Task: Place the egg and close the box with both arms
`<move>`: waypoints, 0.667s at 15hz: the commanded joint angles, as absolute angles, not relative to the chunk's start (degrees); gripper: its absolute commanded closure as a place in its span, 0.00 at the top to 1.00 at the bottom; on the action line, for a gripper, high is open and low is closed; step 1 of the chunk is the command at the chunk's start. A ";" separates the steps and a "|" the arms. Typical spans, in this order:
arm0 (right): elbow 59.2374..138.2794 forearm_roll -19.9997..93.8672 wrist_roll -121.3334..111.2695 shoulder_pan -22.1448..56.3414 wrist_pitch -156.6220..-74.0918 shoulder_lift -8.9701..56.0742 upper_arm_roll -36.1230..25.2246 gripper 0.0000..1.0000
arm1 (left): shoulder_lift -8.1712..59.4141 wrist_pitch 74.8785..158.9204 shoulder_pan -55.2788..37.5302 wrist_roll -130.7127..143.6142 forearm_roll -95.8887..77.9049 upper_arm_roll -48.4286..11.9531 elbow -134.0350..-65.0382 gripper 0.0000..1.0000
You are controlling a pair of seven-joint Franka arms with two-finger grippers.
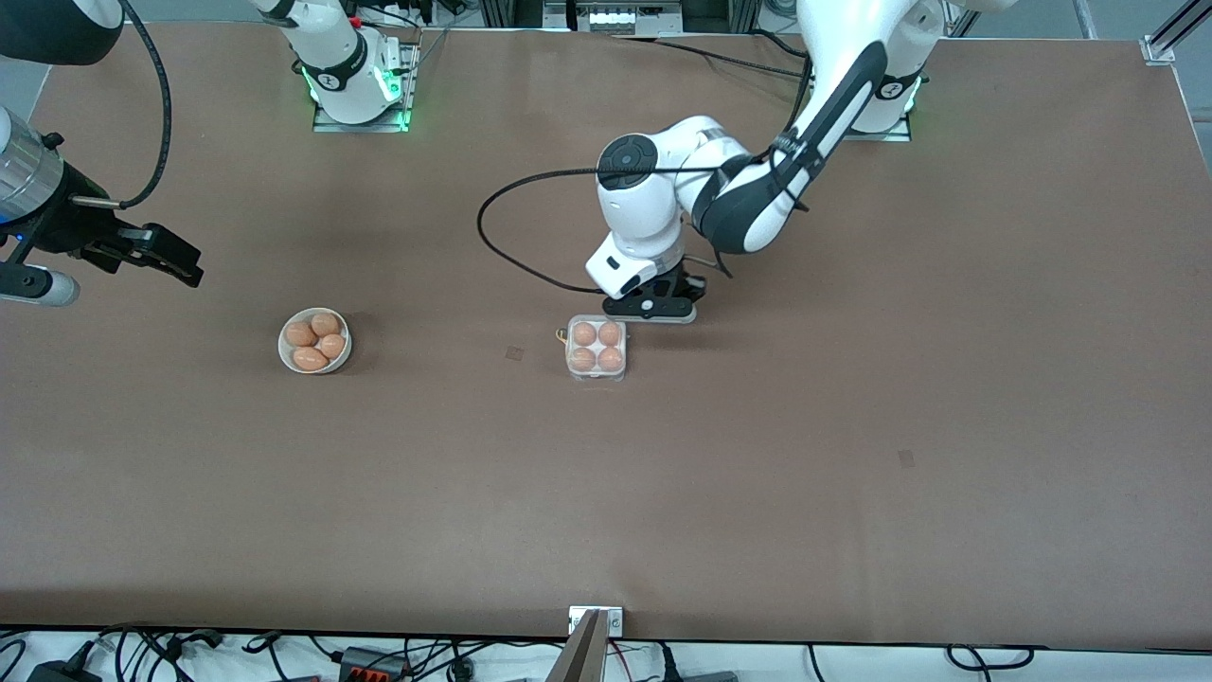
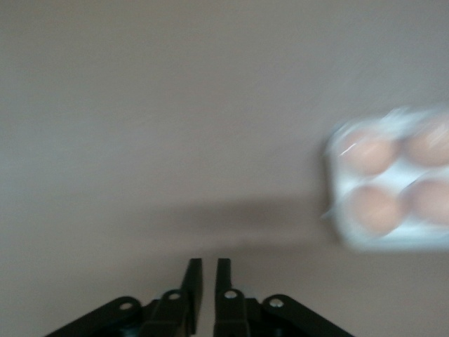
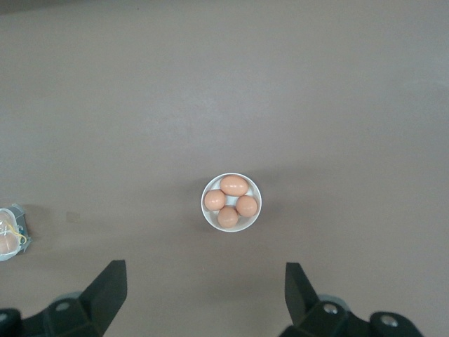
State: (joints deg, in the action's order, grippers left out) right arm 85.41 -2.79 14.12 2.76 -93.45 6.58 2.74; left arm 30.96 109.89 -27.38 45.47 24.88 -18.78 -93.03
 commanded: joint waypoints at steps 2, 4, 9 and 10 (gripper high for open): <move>85.25 -3.34 12.57 3.08 -93.78 6.50 2.81 1.00 | 29.71 92.06 -24.71 25.79 25.93 -19.60 -86.94 0.75; 85.34 -3.34 12.48 3.34 -93.69 6.42 2.81 1.00 | 29.01 87.82 -23.47 24.17 24.27 -19.43 -83.69 1.00; 85.34 -3.16 12.57 3.69 -93.60 6.50 2.72 1.00 | 26.99 82.62 -10.40 23.82 11.62 -19.78 -74.98 1.00; 85.25 -3.16 12.48 3.52 -93.78 6.50 2.72 1.00 | 25.85 82.53 -7.76 23.91 9.69 -19.86 -74.88 1.00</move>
State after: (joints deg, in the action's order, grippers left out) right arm 85.41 -2.79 13.31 3.43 -93.48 6.59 2.76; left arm 27.87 84.35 -13.06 25.23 13.93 -18.83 -76.56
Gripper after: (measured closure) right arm 0.000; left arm 0.000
